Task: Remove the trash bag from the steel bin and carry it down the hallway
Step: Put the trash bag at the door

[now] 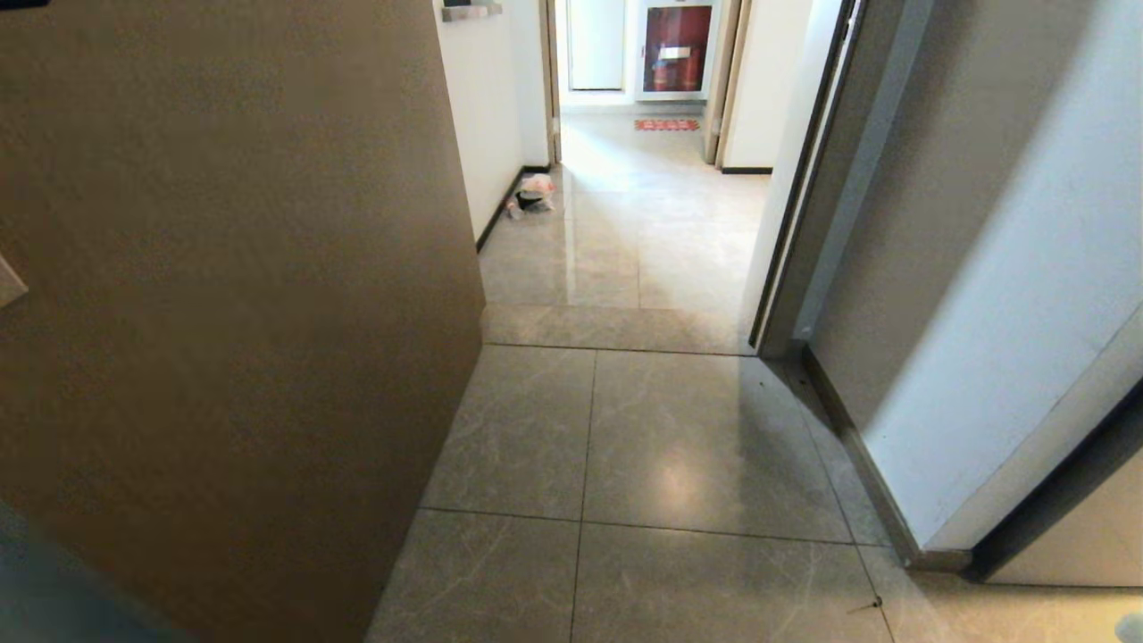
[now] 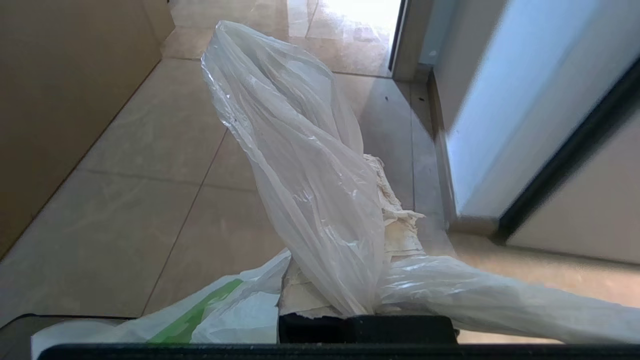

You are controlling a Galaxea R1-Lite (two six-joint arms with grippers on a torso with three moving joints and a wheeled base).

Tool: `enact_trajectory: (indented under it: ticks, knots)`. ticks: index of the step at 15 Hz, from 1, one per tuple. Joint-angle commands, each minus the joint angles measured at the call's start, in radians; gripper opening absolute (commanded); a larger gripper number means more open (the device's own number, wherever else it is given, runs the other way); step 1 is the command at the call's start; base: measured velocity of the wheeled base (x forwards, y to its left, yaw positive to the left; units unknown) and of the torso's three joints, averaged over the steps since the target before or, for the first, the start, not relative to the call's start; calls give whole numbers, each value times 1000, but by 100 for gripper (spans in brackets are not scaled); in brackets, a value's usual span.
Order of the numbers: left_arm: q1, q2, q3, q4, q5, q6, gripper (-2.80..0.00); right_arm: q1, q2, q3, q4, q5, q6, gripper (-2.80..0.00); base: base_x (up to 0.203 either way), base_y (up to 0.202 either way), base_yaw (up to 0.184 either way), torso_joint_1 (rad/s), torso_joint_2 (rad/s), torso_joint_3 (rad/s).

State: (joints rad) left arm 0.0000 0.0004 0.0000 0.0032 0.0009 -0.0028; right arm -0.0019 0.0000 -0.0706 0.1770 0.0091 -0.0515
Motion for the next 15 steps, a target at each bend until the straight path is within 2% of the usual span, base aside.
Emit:
enact_trajectory:
  ticks: [1, 8, 13, 15]
  knots:
    - [0, 0, 0, 0, 1, 0, -280, 0, 2, 0, 1, 1, -1, -280, 198, 0, 1, 2, 7, -2]
    - [0, 0, -2, 3, -1, 7, -280, 0, 2, 0, 2, 0, 1, -280, 188, 0, 0, 1, 2, 2]
    - [0, 0, 0, 1, -1, 3, -280, 0, 2, 0, 2, 0, 2, -280, 20, 0, 0, 0, 1, 1]
    - [0, 0, -1, 1, -1, 2, -280, 0, 2, 0, 1, 0, 0, -280, 1, -143, 8, 0, 2, 0]
